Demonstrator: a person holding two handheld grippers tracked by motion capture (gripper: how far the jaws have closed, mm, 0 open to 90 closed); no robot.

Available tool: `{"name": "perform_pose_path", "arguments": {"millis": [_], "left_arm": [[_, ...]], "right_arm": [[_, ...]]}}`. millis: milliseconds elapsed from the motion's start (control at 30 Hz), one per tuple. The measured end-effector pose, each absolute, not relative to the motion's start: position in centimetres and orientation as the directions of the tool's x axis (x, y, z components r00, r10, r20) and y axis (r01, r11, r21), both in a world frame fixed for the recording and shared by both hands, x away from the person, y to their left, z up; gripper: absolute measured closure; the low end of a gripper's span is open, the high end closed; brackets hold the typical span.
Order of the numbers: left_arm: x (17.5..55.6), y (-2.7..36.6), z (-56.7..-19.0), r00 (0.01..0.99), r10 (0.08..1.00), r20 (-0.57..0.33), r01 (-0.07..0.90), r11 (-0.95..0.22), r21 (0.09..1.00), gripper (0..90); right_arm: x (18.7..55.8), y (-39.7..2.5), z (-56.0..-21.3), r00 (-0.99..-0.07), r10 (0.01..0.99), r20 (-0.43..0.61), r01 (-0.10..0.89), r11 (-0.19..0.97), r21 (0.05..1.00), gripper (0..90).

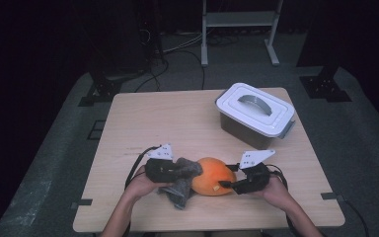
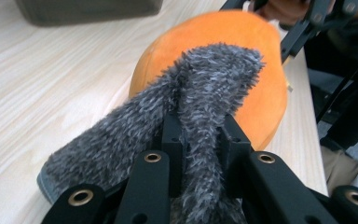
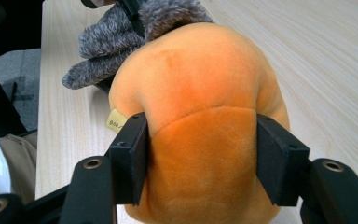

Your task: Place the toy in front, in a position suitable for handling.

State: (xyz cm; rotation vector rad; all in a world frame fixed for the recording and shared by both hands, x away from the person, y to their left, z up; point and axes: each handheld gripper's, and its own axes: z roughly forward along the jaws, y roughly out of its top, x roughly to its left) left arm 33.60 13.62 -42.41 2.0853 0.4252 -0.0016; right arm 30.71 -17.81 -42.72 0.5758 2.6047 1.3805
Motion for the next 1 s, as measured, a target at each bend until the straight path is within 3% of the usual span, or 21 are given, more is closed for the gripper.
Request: {"name": "perform_pose_path", "arguments": {"millis": [333,467,800,900,1000], "left_arm": [[32.4,11.6,-40.3,0.965,0.234,-0.121,0.218,-0.451,0.865,75.8],[32.8,12.0,-41.2,0.96,0.233,-0.154,0.248,-0.459,0.853,76.2],[33.3,13.2,-42.0,0.956,0.213,-0.2,0.28,-0.476,0.834,76.2],[33.3,13.1,-42.0,0.957,0.213,-0.196,0.277,-0.48,0.832,76.1],[33.2,12.9,-41.8,0.96,0.217,-0.179,0.265,-0.483,0.835,76.0]], "right_arm": [[29.5,-15.7,-42.5,-0.923,0.385,-0.022,0.207,0.542,0.814,37.9],[29.9,-16.1,-42.5,-0.926,0.376,0.013,0.228,0.532,0.815,26.0],[30.8,-17.4,-42.1,-0.93,0.354,0.094,0.275,0.506,0.817,22.0],[31.0,-17.5,-42.4,-0.926,0.356,0.124,0.303,0.508,0.807,22.2],[31.2,-17.4,-42.8,-0.921,0.359,0.154,0.33,0.502,0.8,32.0]]}}
